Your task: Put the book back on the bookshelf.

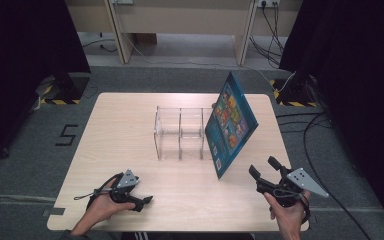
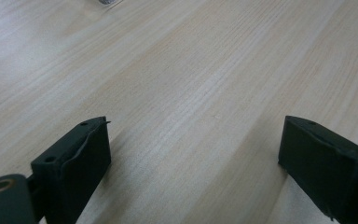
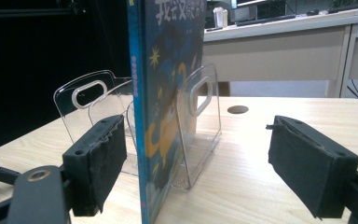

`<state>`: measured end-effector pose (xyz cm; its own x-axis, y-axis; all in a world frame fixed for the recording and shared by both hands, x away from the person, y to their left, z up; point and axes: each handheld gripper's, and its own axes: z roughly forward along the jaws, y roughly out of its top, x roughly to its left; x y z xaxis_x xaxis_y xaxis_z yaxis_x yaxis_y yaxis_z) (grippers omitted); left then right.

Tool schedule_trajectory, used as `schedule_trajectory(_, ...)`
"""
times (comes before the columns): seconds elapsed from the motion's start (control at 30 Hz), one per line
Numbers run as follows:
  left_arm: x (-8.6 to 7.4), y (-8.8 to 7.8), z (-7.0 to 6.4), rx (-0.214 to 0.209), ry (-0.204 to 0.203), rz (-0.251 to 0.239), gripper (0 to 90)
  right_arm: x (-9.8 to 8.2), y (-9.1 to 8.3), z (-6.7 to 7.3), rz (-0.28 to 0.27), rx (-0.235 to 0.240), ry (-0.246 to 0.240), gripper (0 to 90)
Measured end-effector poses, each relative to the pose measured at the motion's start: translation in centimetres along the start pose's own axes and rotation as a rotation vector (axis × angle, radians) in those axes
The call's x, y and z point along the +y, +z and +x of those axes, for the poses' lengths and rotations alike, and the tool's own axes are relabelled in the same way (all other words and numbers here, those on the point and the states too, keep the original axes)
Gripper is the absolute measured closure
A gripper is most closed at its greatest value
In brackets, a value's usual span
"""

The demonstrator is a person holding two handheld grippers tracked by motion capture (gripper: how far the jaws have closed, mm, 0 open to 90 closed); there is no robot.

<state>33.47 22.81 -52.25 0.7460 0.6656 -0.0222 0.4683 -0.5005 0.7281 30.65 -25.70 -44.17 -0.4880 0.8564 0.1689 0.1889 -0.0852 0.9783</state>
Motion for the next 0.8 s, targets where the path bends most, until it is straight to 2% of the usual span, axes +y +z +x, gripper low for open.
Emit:
schedule_trajectory(0.4, 0.0, 0.0, 0.0, 0.0, 0.0, 0.001, 7.9, -0.8, -1.0, -1.1, 0.031, -0.033, -0.009, 17.7)
schedule_trajectory(0.8, 0.0, 0.0, 0.0, -0.001, 0.001, 0.0, 7.8, -1.4, -1.9, -2.0, 0.062, -0.042, 0.014, 17.7)
